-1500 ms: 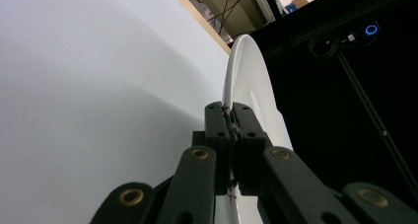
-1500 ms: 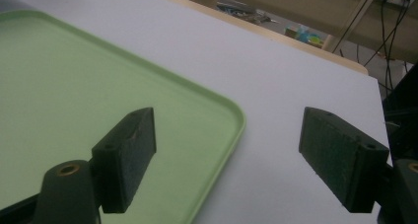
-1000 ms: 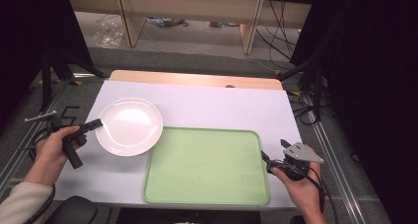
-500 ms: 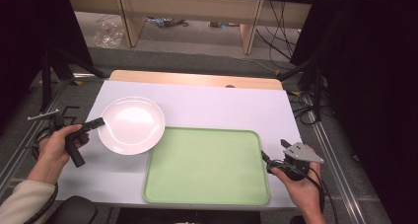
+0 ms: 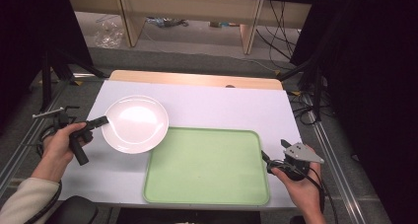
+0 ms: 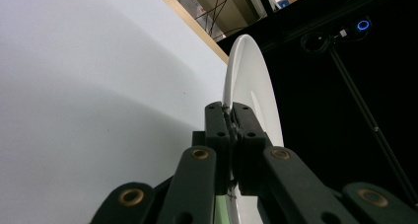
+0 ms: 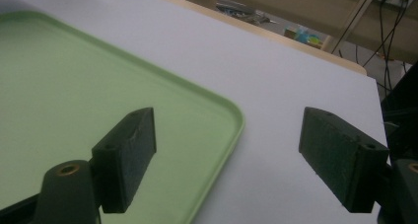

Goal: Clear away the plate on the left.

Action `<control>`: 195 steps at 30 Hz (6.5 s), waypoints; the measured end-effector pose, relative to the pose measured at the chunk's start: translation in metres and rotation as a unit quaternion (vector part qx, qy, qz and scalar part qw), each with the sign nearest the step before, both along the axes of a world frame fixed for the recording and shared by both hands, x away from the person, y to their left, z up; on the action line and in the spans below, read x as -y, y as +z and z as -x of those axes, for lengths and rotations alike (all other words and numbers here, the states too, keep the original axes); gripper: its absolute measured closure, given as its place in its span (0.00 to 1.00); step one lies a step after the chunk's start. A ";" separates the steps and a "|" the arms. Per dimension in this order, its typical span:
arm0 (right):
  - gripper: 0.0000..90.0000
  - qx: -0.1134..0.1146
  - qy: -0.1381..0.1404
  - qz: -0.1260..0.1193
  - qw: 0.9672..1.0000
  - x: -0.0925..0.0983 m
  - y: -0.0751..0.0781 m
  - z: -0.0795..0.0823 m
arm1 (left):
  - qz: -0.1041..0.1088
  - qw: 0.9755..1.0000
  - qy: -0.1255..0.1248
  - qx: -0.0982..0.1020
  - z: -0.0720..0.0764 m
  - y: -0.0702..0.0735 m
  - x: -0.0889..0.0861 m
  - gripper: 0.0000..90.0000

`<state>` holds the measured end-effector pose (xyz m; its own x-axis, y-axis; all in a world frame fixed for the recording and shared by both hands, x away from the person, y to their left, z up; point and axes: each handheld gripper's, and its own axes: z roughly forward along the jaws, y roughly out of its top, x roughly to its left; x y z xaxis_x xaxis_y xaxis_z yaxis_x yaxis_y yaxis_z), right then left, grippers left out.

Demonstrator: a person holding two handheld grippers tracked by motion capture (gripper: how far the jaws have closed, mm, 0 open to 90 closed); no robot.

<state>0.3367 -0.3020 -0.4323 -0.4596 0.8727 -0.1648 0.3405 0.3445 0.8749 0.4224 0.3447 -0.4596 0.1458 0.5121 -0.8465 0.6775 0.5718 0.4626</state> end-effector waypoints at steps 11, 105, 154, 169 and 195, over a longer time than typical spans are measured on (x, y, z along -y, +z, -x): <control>0.25 0.011 0.000 0.002 1.000 0.000 0.000 -0.001 | 0.002 1.000 -0.008 0.002 -0.004 0.003 0.008 0.96; 0.25 0.008 -0.003 -0.005 1.000 0.000 0.000 0.000 | 0.013 0.999 -0.041 0.007 -0.018 0.013 0.047 0.96; 0.25 0.007 -0.002 -0.005 1.000 0.001 -0.001 0.001 | 0.012 0.998 -0.064 0.003 -0.023 0.015 0.067 0.96; 0.25 0.007 -0.002 -0.005 1.000 0.000 -0.001 0.001 | 0.017 0.997 -0.078 -0.003 -0.023 0.014 0.080 0.96; 0.26 0.008 -0.002 -0.001 1.000 0.001 -0.001 0.000 | -0.002 0.986 -0.165 -0.027 -0.018 0.003 0.144 0.96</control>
